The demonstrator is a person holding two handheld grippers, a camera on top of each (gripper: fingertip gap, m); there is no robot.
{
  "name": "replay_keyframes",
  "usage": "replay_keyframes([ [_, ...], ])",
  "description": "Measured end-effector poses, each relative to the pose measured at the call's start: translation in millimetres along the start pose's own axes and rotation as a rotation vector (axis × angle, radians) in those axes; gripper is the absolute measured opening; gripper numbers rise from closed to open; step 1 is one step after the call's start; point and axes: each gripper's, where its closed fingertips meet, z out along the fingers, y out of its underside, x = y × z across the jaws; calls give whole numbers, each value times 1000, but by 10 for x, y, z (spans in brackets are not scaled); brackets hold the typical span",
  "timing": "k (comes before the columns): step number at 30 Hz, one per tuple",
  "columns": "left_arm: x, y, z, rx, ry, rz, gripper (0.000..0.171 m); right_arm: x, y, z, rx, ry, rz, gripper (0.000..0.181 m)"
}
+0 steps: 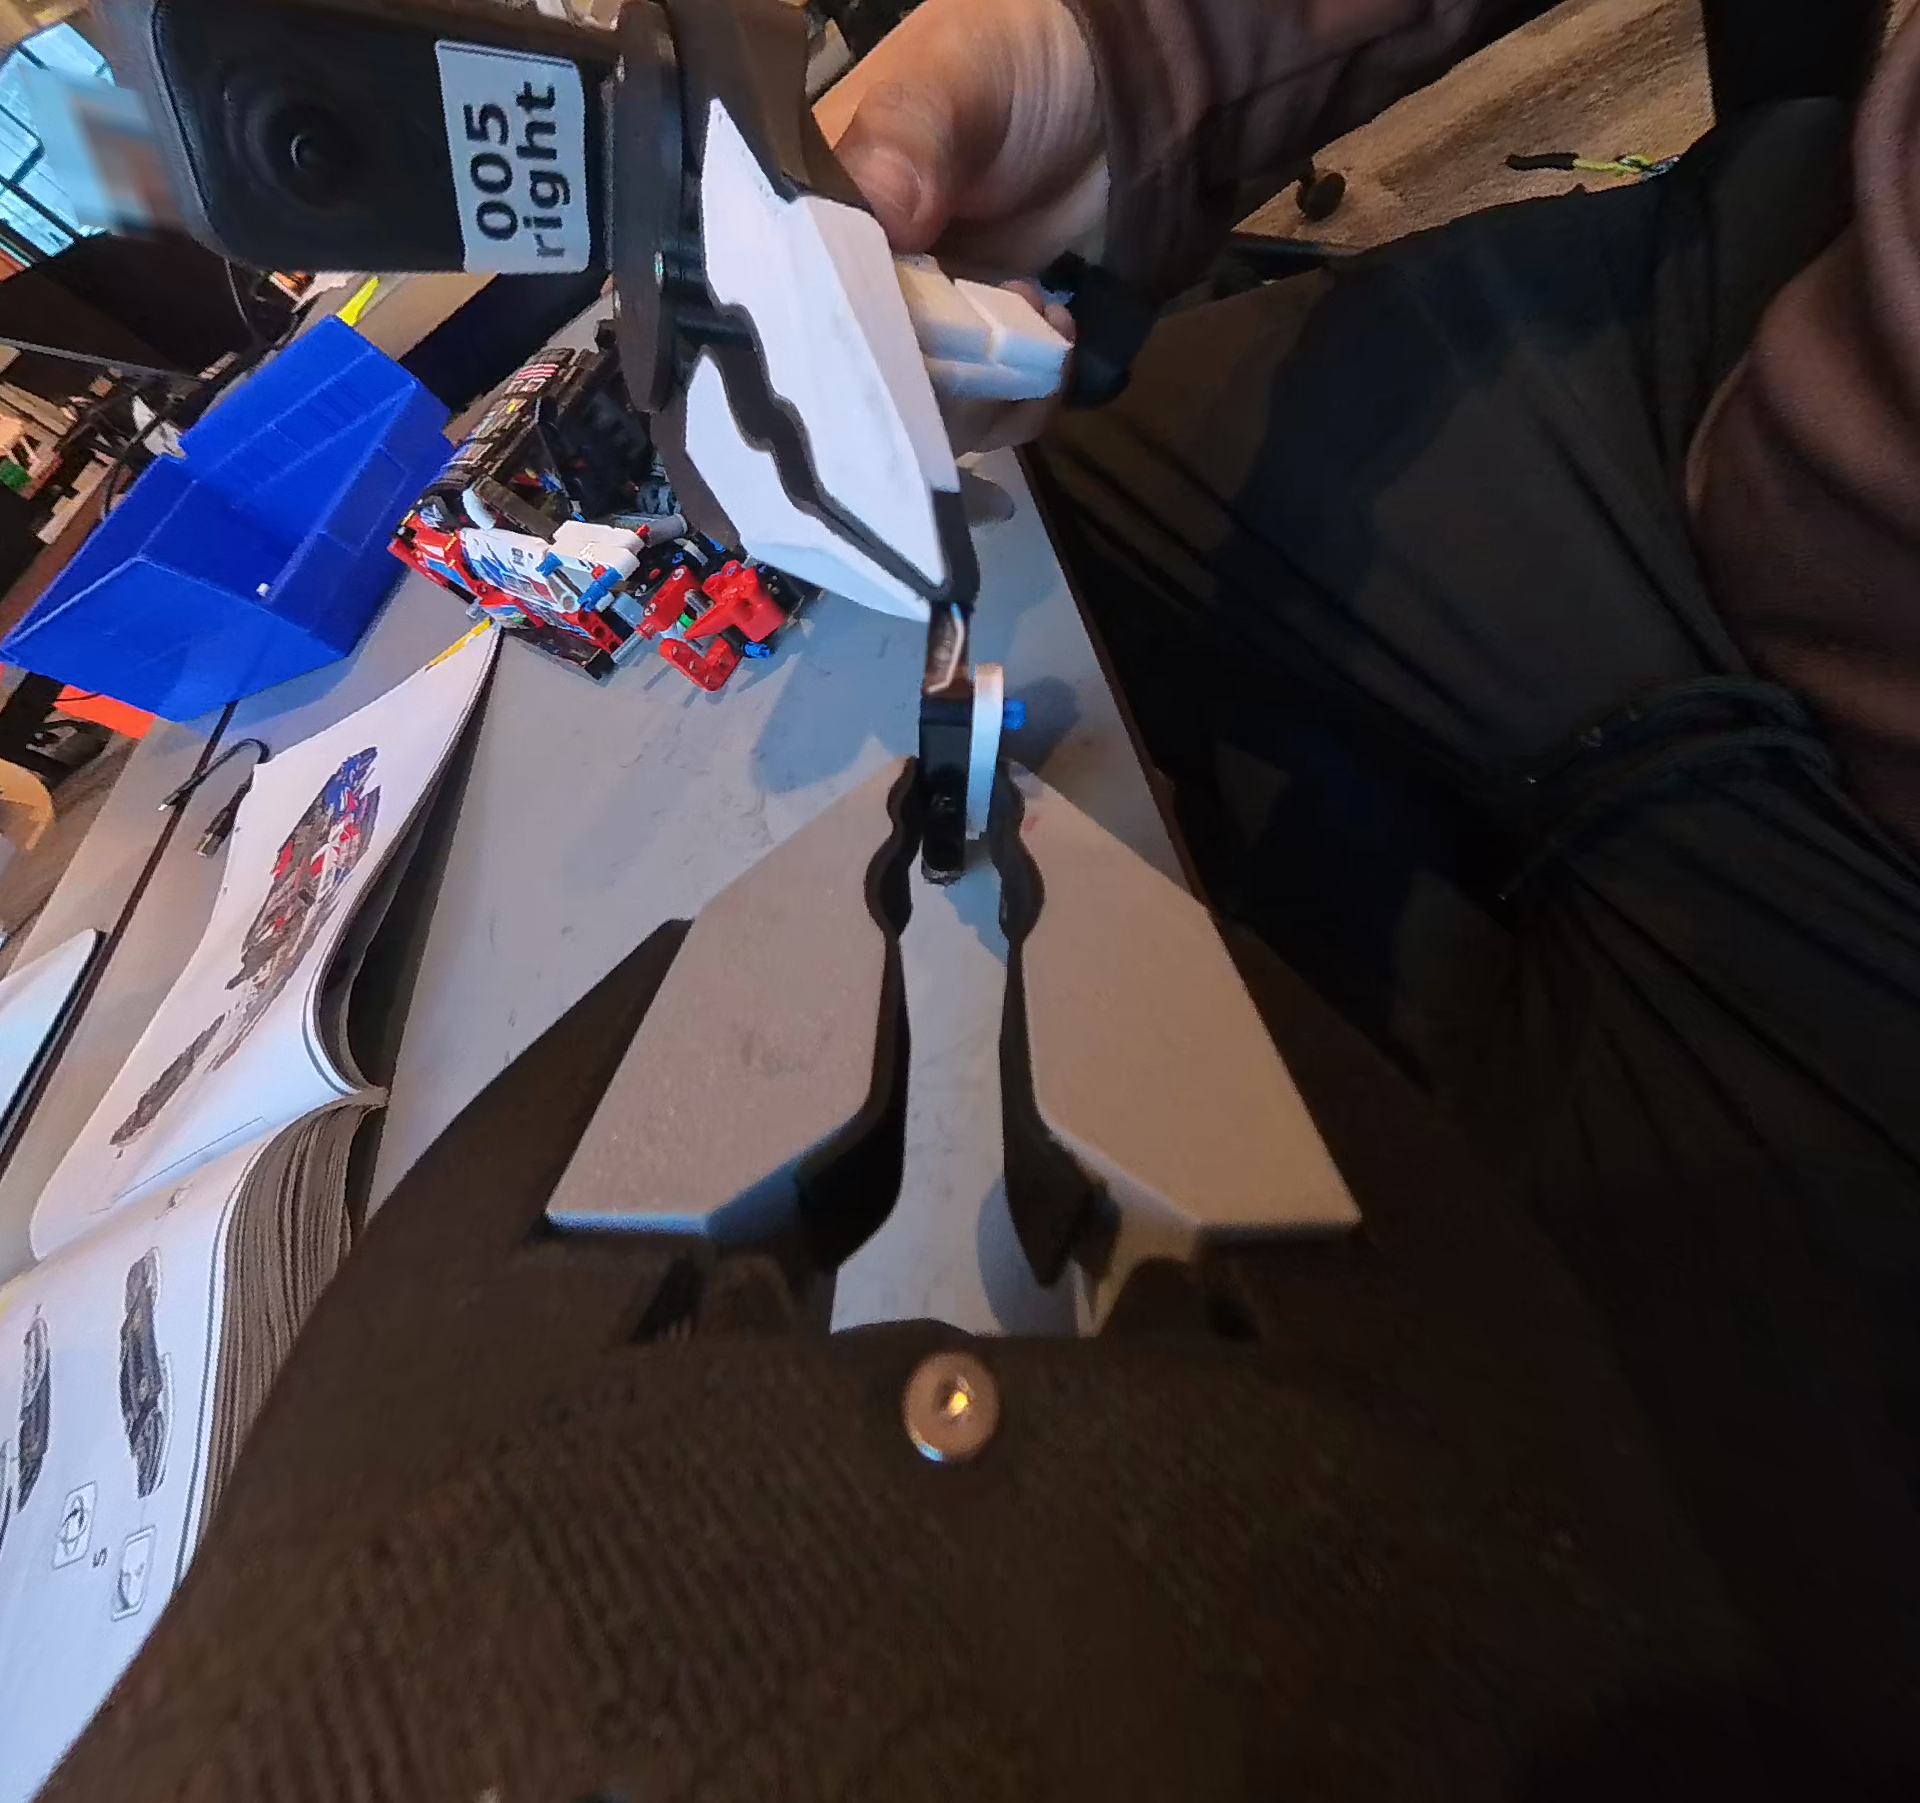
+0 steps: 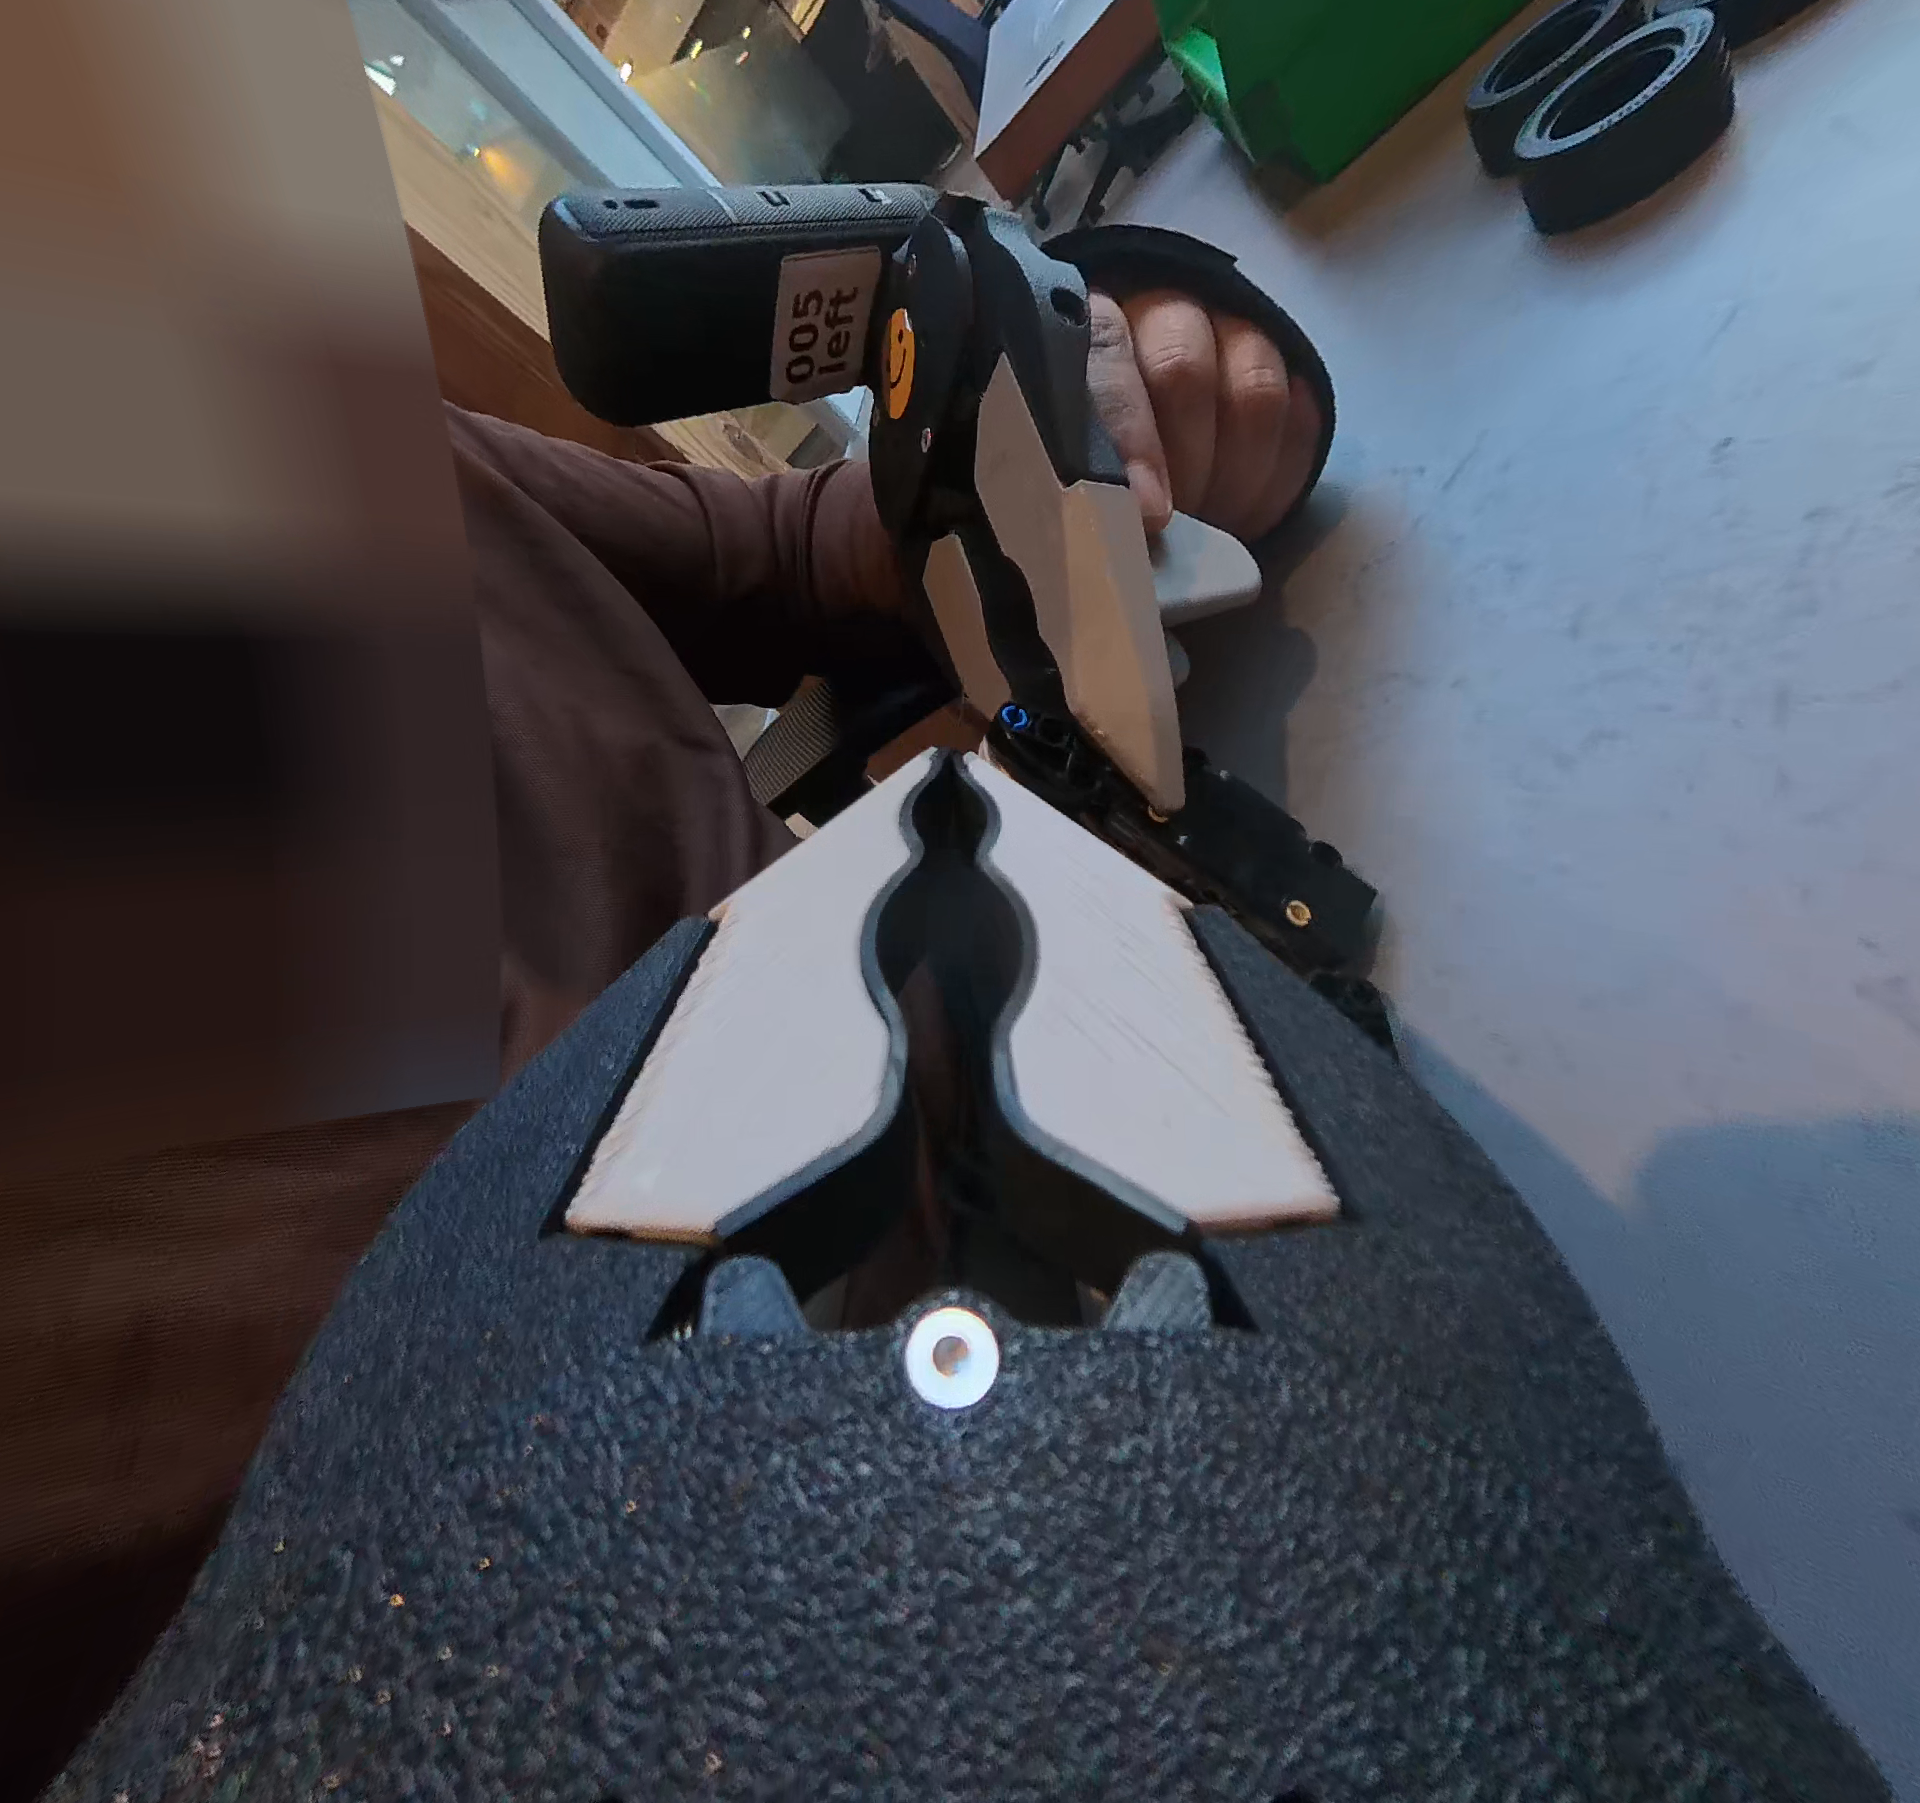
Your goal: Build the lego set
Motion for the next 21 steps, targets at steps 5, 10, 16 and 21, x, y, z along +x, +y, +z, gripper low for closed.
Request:
replay_keyframes([
  [5, -4, -8, -7, 7, 0, -3, 9, 14, 43, 36, -22, -3, -1, 0],
  [10, -1, -11, -7, 9, 0, -1, 9, 14, 24, 22, -6, -6, 0, 0],
  [16, -2, -15, -8, 12, 0, -1, 9, 42, 21, 10, -1, 10, -2, 0],
  [21, -3, -15, -9, 12, -1, -1, 9, 54, 19, 16, 4, 12, 2, 0],
])
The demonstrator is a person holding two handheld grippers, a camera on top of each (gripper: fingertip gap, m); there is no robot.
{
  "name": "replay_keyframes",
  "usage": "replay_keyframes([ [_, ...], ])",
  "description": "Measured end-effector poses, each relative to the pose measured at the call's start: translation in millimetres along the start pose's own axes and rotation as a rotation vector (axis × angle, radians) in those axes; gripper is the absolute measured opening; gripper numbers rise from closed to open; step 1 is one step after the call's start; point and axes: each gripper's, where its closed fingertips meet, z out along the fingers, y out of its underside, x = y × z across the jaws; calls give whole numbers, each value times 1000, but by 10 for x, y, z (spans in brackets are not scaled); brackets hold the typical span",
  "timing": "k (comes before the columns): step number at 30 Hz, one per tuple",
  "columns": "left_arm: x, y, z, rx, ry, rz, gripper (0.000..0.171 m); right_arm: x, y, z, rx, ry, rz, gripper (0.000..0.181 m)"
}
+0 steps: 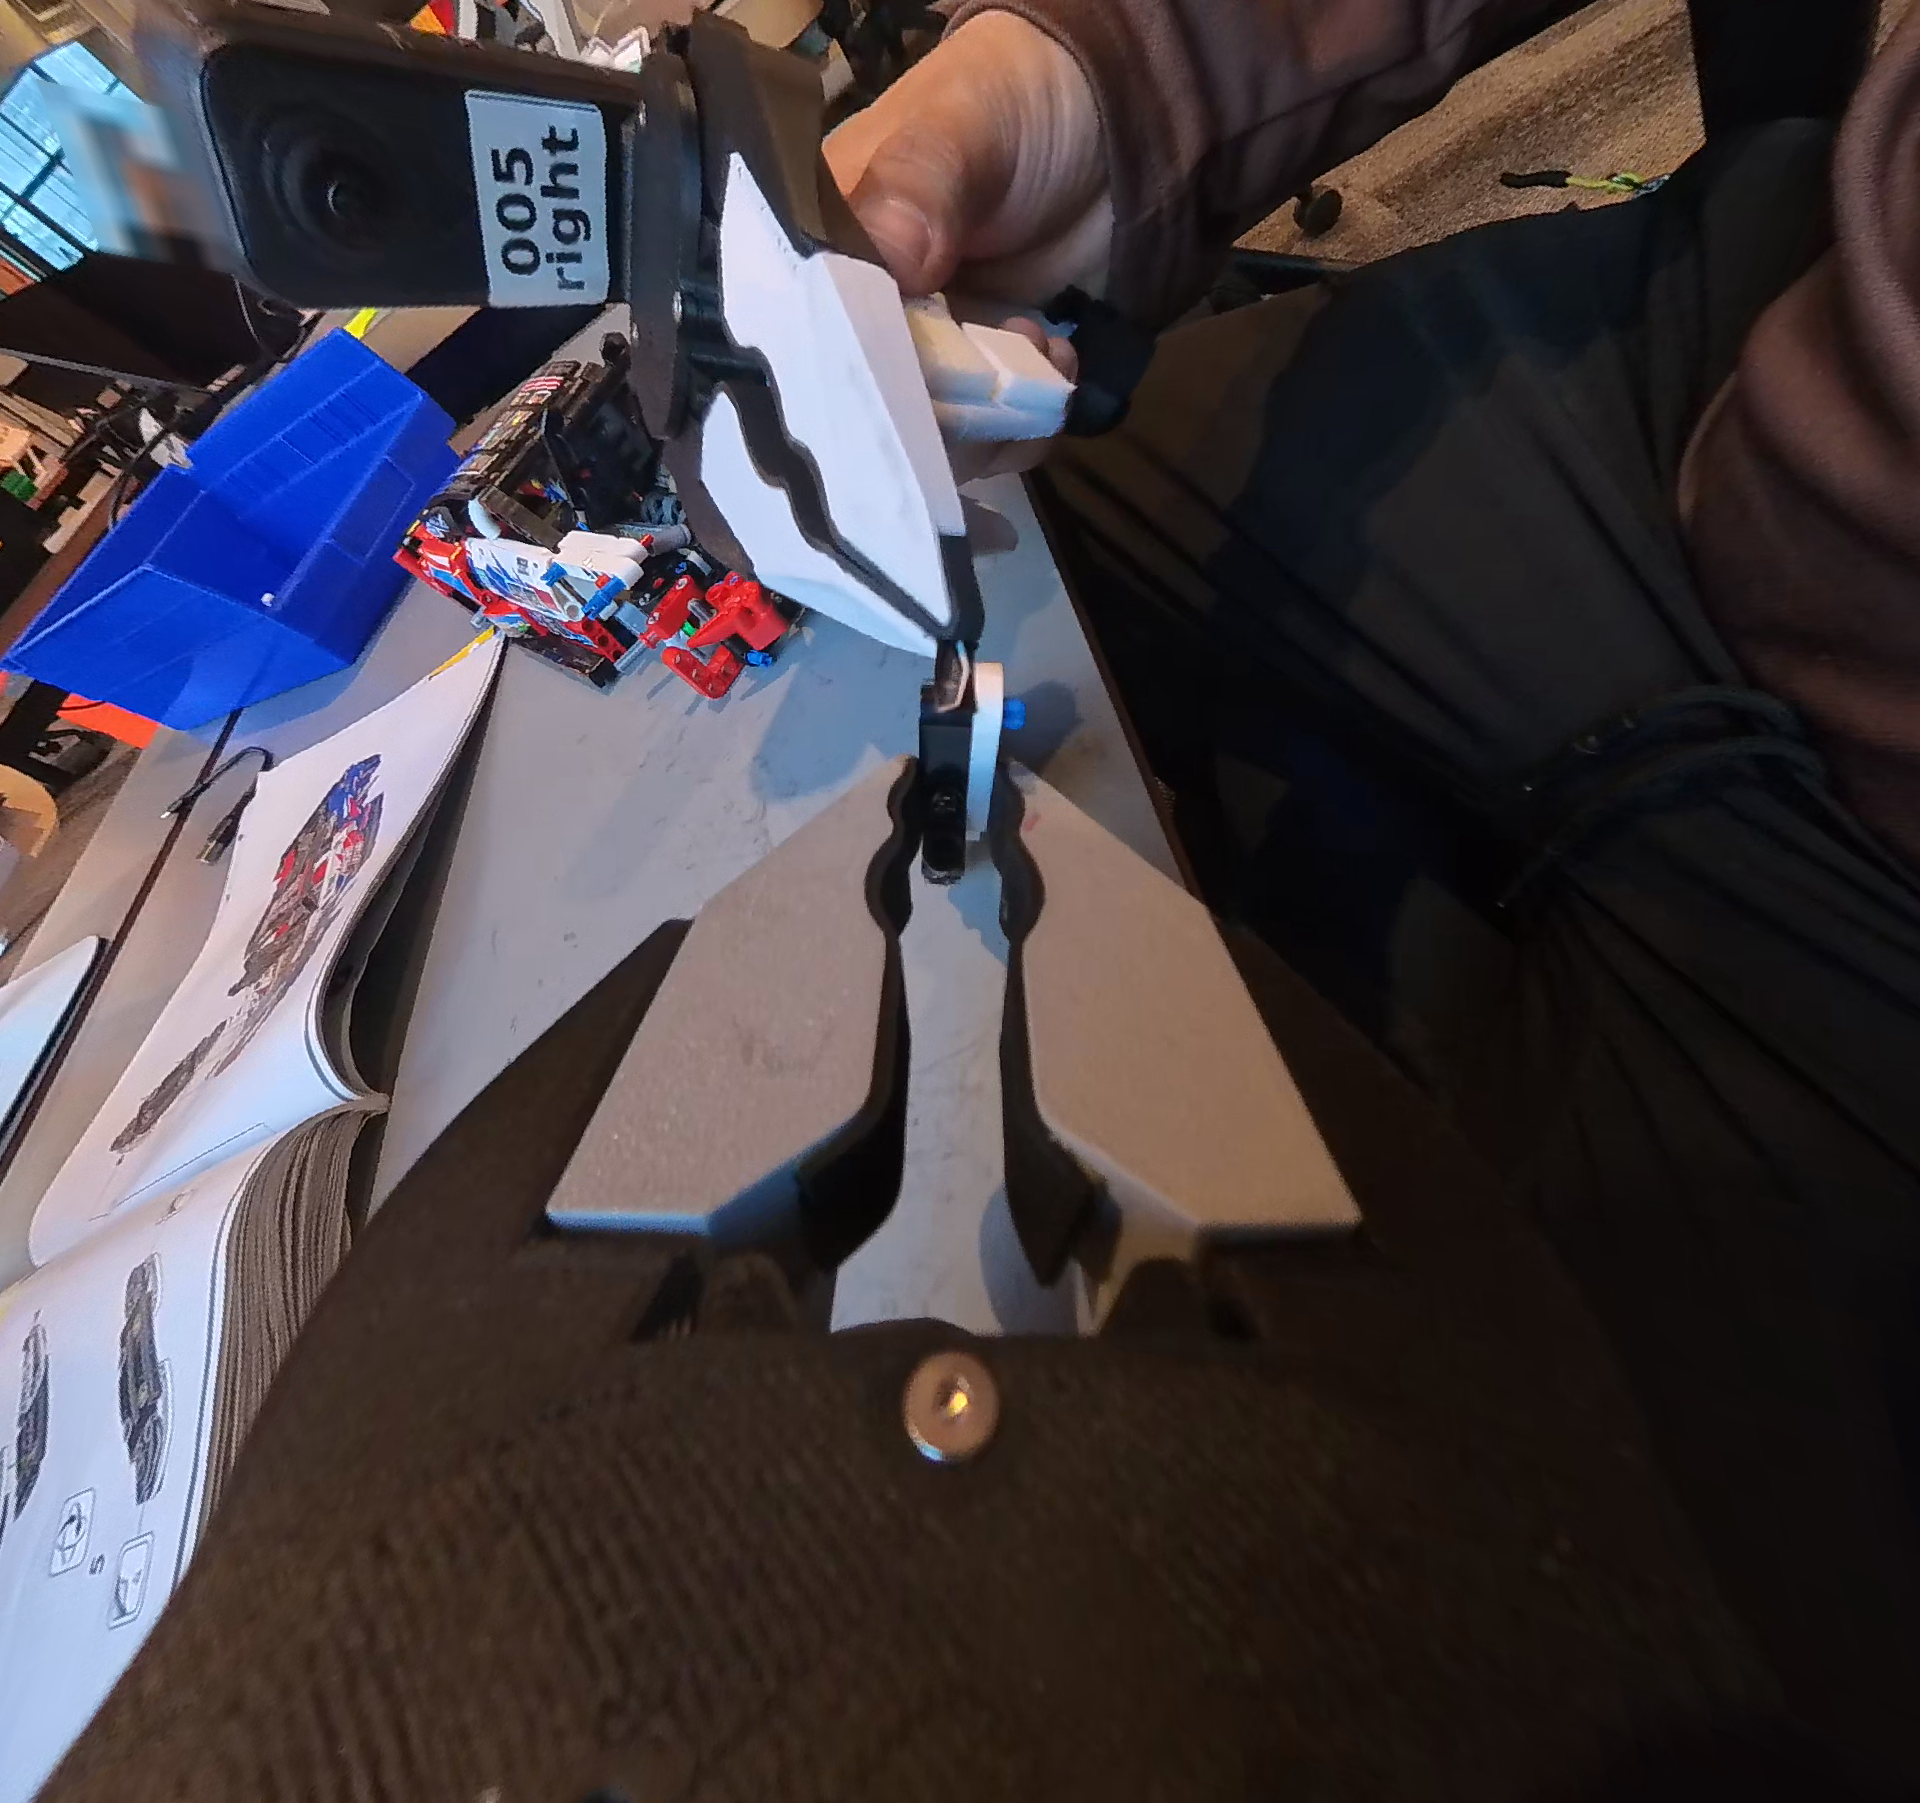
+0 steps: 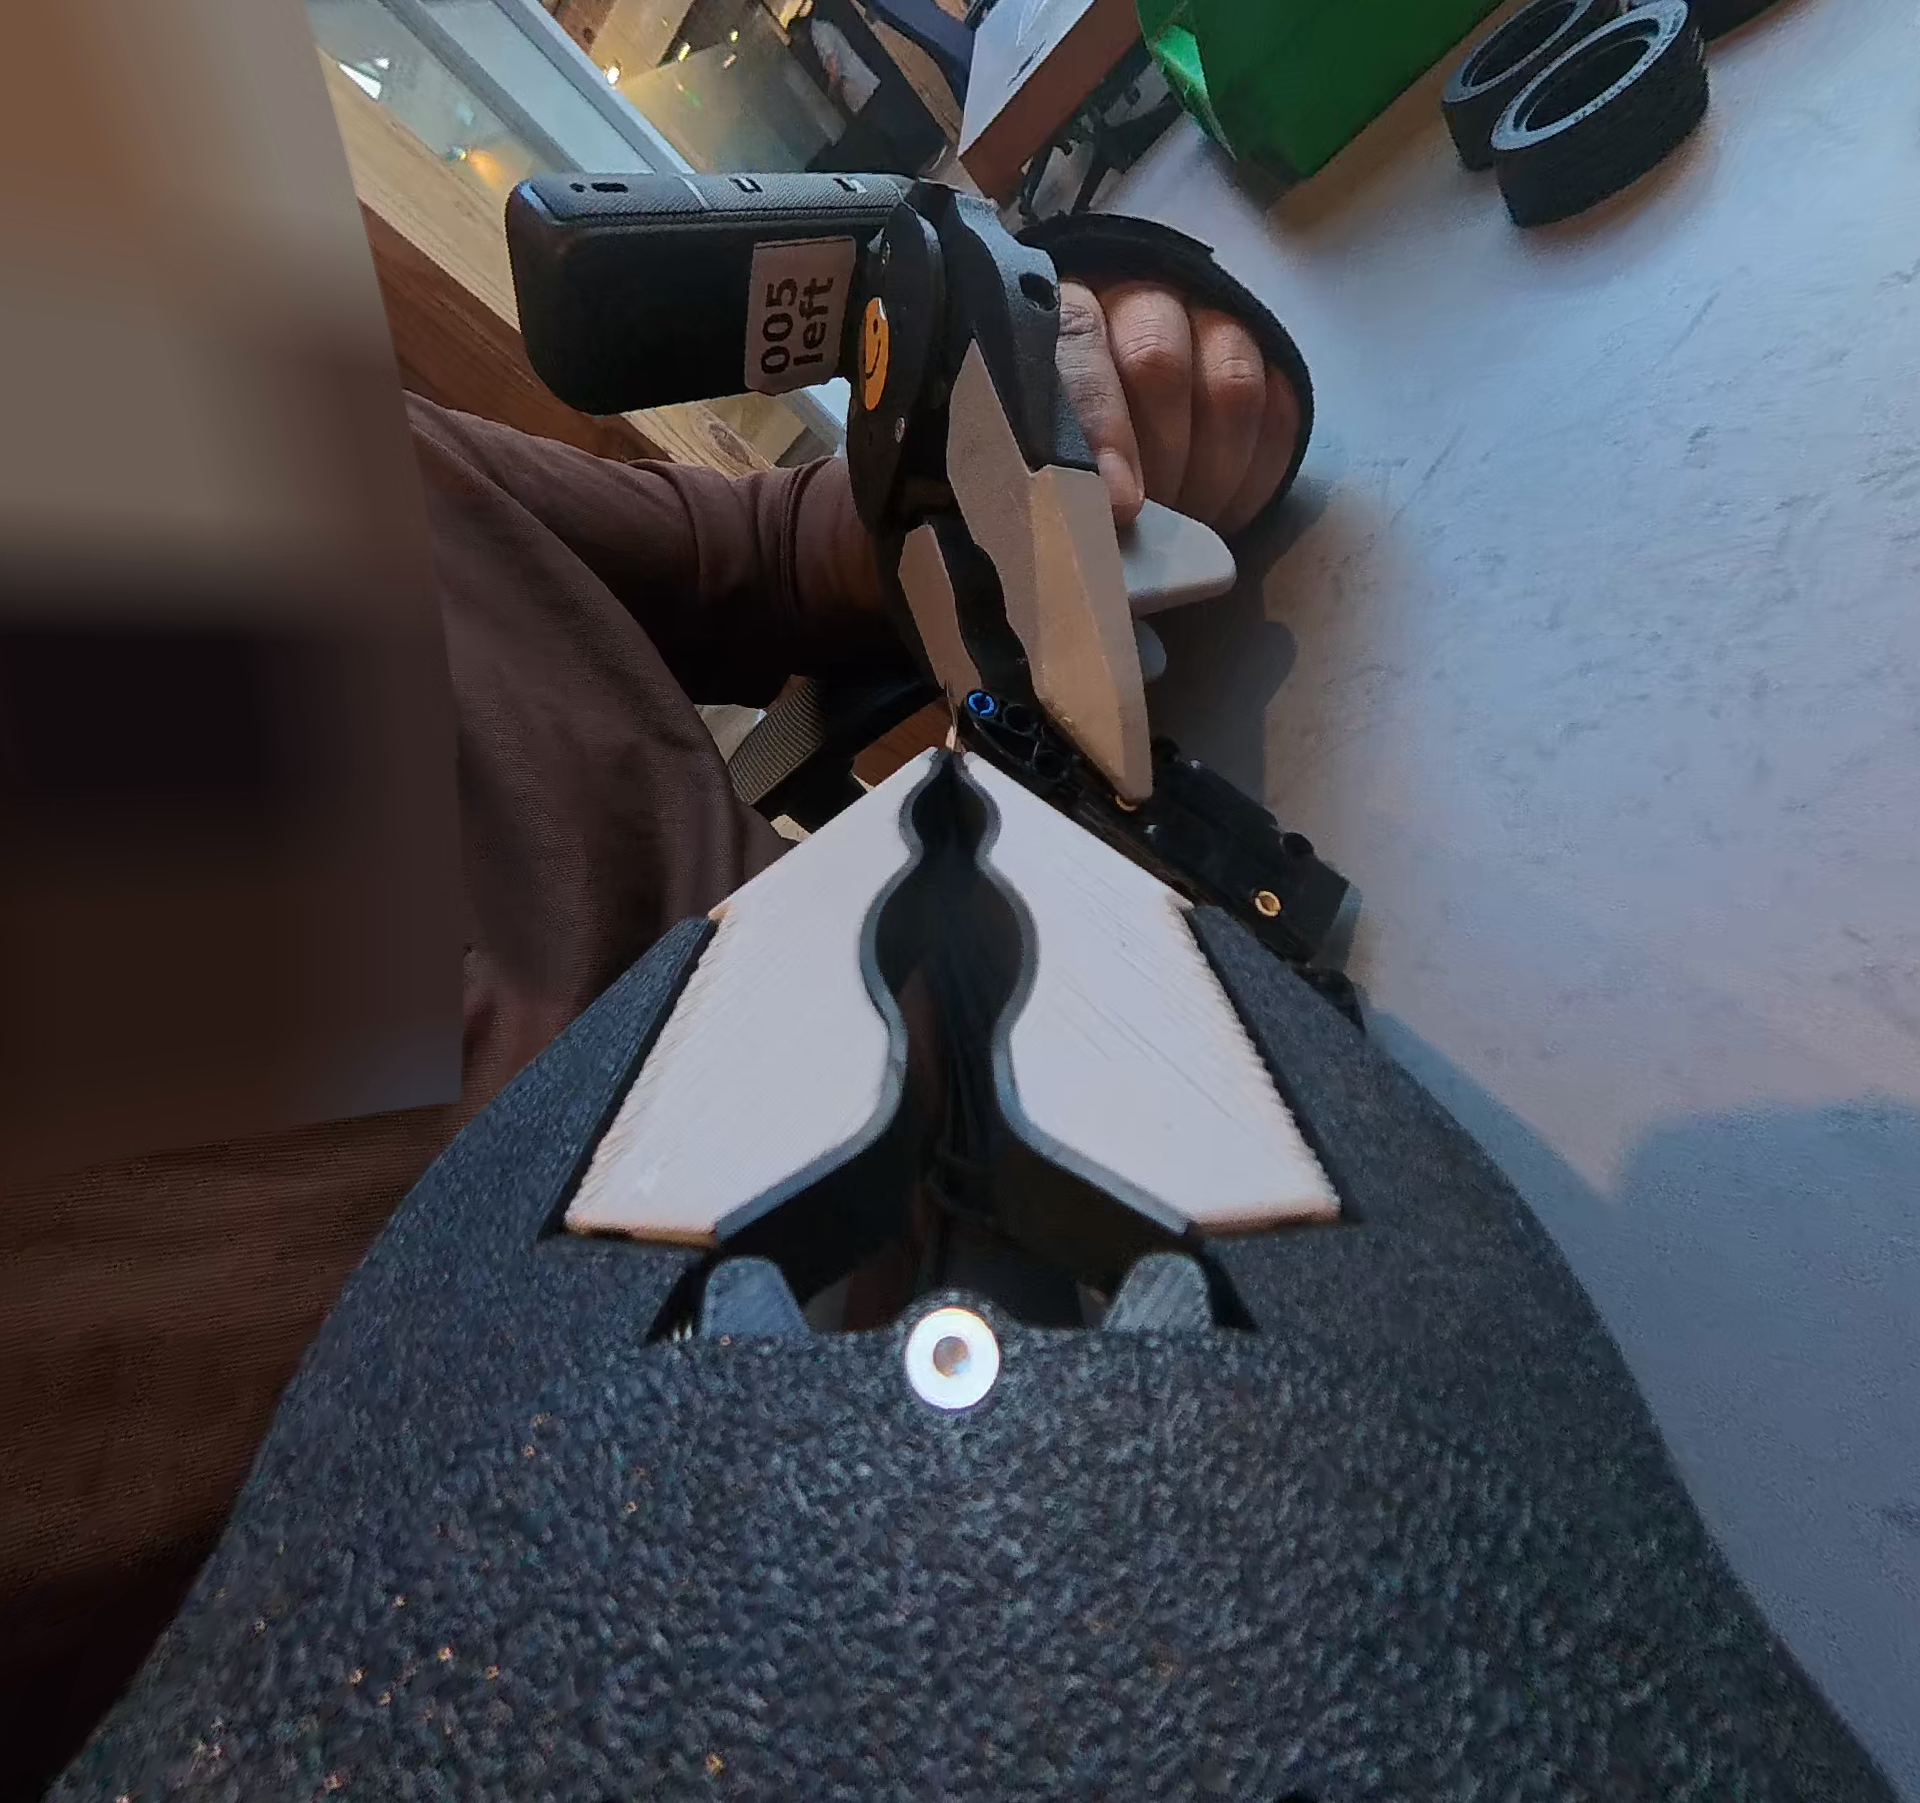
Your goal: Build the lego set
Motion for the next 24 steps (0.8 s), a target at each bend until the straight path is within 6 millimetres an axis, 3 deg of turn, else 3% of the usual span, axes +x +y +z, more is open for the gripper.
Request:
replay_keyframes([
  [24, -45, 54, 11, -45, -47, 12, 10, 112, -16, 7, 26, 178, 52, 0],
])
